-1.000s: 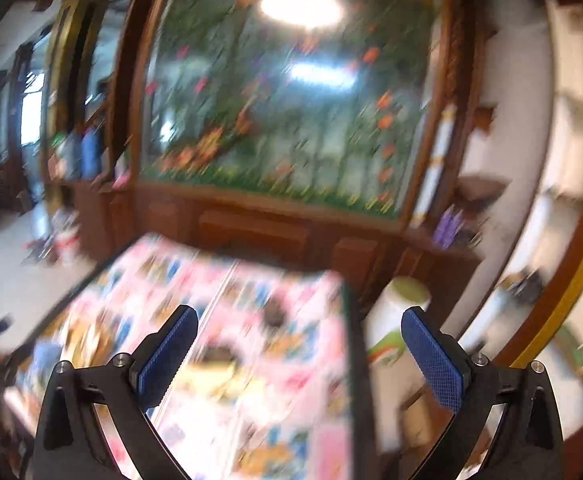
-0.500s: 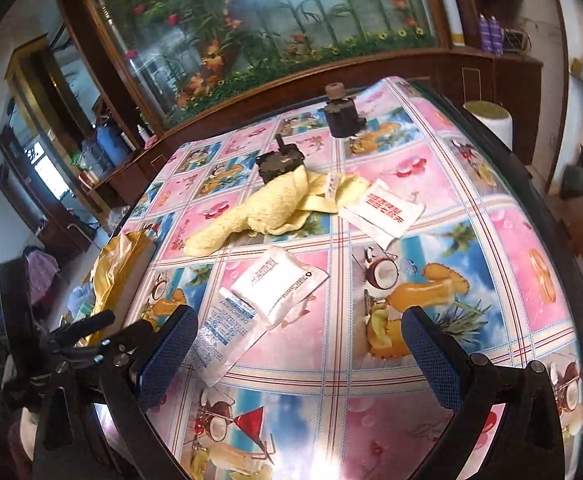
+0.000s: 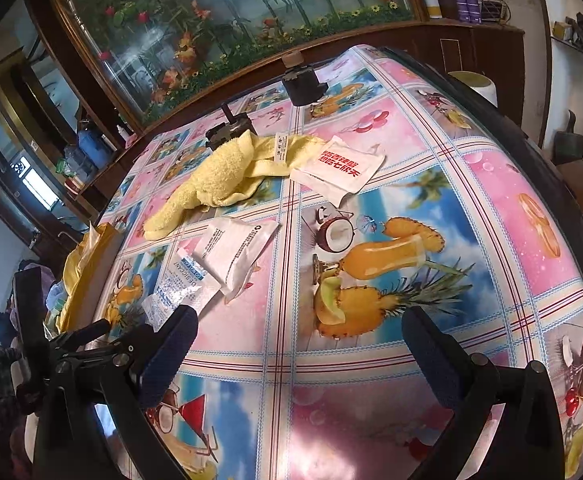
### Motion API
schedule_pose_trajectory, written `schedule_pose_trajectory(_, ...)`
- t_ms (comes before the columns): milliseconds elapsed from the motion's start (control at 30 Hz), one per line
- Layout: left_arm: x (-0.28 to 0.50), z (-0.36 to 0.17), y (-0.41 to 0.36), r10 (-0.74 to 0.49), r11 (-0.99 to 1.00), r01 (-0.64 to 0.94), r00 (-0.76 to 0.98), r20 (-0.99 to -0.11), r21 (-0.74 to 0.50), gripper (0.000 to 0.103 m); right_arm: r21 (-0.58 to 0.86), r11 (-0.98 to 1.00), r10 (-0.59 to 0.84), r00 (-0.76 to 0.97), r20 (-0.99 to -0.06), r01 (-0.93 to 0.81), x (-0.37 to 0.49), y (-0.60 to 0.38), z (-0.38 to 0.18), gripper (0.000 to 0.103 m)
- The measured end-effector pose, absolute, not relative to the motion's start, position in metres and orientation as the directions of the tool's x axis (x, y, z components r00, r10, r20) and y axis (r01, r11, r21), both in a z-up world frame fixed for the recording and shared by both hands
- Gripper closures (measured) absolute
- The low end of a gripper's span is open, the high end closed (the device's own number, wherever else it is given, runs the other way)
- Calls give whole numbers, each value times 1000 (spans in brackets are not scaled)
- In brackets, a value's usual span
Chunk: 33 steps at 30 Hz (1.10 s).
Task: Organize soft objects
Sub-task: 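Grasp the desiccant packet with the left tool while the right tool grasps the red-printed white packet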
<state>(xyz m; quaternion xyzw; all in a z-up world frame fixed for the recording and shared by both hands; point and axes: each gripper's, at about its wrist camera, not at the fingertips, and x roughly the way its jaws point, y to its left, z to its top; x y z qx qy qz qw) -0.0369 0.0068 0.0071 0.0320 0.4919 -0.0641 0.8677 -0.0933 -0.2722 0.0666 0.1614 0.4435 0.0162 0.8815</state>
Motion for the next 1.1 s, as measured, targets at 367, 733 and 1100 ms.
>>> schedule_pose_trajectory(367, -38, 7, 8, -80, 990, 138, 519, -851, -8, 0, 290, 948, 159, 599, -785, 129, -38, -294, 81, 0)
schedule_pose_trajectory(733, -38, 7, 7, -81, 990, 139, 520, -851, -9, 0, 151, 972, 36, 525, -851, 179, 64, -297, 39, 0)
schedule_pose_trajectory(1100, -37, 38, -17, -232, 943, 331, 553, -800, -45, 0, -41, 995, -79, 509, -857, 86, 45, -265, 36, 34)
